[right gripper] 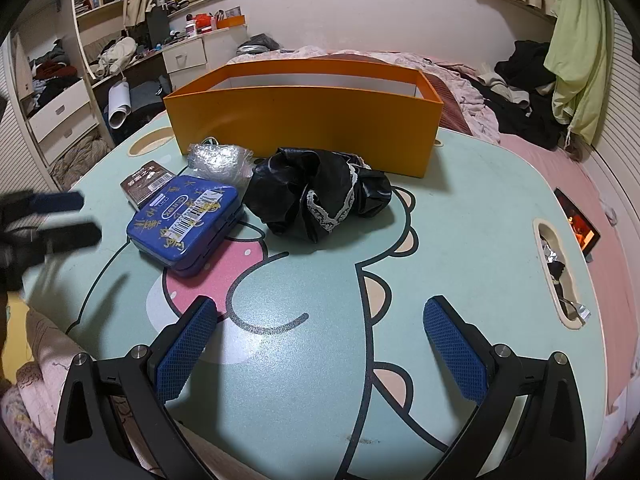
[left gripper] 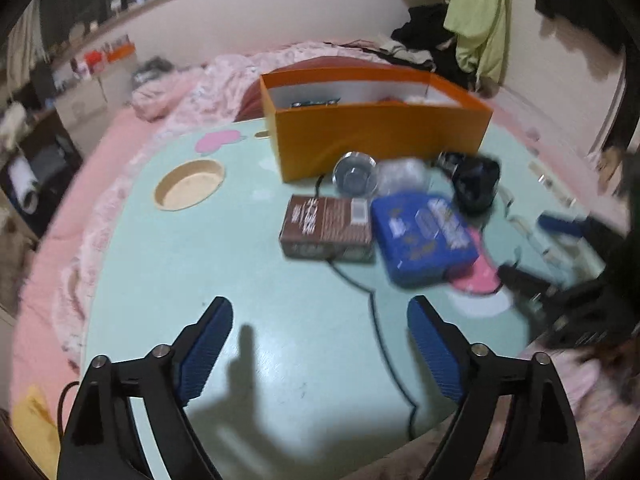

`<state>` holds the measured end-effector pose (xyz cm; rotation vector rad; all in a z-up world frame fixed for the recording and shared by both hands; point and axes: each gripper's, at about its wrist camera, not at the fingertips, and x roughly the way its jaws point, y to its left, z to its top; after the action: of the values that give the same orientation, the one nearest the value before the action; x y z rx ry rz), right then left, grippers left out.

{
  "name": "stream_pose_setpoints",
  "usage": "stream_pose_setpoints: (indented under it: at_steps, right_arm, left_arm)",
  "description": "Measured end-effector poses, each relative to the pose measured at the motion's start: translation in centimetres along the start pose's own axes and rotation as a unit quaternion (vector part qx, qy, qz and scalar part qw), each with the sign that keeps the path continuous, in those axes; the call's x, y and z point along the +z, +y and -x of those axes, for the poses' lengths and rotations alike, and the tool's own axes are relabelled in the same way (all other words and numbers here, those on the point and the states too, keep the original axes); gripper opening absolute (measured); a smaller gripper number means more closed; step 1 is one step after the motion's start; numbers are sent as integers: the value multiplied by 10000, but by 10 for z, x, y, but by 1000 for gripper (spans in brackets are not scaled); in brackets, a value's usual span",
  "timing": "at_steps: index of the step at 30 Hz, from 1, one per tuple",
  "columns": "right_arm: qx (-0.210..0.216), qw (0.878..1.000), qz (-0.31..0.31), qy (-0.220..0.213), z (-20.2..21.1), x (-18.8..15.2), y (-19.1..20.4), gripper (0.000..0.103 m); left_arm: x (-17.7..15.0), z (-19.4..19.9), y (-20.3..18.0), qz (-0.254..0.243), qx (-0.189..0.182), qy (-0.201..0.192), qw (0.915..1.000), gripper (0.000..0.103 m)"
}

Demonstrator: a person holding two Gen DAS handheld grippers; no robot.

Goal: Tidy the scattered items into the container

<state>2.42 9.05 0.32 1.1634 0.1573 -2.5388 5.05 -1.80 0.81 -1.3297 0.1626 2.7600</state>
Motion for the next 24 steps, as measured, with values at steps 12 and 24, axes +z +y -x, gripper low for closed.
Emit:
stream_pose_setpoints:
  at_steps: [12, 24]
  right_arm:
    - [-13, 10000, 12, -2, 2, 0, 1, 103]
    - [-18, 10000, 14, -2, 3, 0, 2, 103]
  left_arm:
    - [-4, -17, 3, 150, -114, -299, 9994, 103]
    - [-5, -17, 1, 144, -136, -349, 9992, 103]
